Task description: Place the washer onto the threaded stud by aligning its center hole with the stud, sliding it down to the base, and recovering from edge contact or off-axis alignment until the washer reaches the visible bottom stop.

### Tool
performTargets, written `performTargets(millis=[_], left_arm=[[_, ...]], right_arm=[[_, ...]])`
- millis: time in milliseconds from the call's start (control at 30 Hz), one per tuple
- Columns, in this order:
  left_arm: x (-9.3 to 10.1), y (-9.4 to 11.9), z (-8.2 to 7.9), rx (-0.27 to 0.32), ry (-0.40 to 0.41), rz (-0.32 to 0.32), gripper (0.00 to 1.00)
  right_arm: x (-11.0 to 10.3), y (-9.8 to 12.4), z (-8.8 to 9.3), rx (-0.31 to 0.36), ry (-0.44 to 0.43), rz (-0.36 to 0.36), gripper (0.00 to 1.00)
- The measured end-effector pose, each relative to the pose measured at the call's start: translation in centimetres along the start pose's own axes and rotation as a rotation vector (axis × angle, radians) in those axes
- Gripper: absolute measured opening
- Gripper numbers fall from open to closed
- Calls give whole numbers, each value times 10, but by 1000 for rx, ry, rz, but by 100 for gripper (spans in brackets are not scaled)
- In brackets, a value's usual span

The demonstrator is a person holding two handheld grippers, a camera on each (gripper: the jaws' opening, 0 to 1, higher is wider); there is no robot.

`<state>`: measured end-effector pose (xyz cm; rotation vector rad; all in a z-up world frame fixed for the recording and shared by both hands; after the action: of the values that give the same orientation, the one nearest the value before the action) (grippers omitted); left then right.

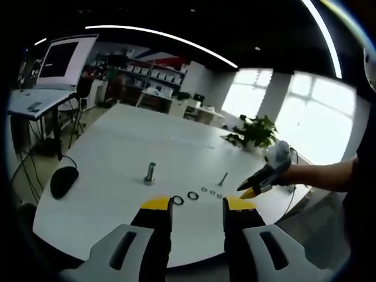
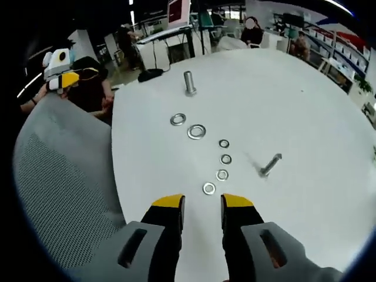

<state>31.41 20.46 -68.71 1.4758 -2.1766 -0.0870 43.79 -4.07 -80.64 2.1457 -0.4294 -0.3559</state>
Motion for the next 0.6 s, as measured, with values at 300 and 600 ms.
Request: performTargets(millis=[300, 600], left_arm=[[-1, 0, -1, 3, 3, -8, 32], [-2, -1, 0, -3, 3, -13, 32]], right_arm=[[7, -21, 3, -55, 44, -13, 24], [7, -38, 10, -106, 83, -35, 21]])
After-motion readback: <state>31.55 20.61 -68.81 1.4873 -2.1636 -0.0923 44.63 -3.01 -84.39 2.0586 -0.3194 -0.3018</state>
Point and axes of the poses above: the point that each gripper's makers call its tool centre point, and the gripper's own axes: y roughly backward along the fingers, x roughly to its right, z roughly out of its underside, the point moved 2 cm from there along y, roughly backward along the fingers
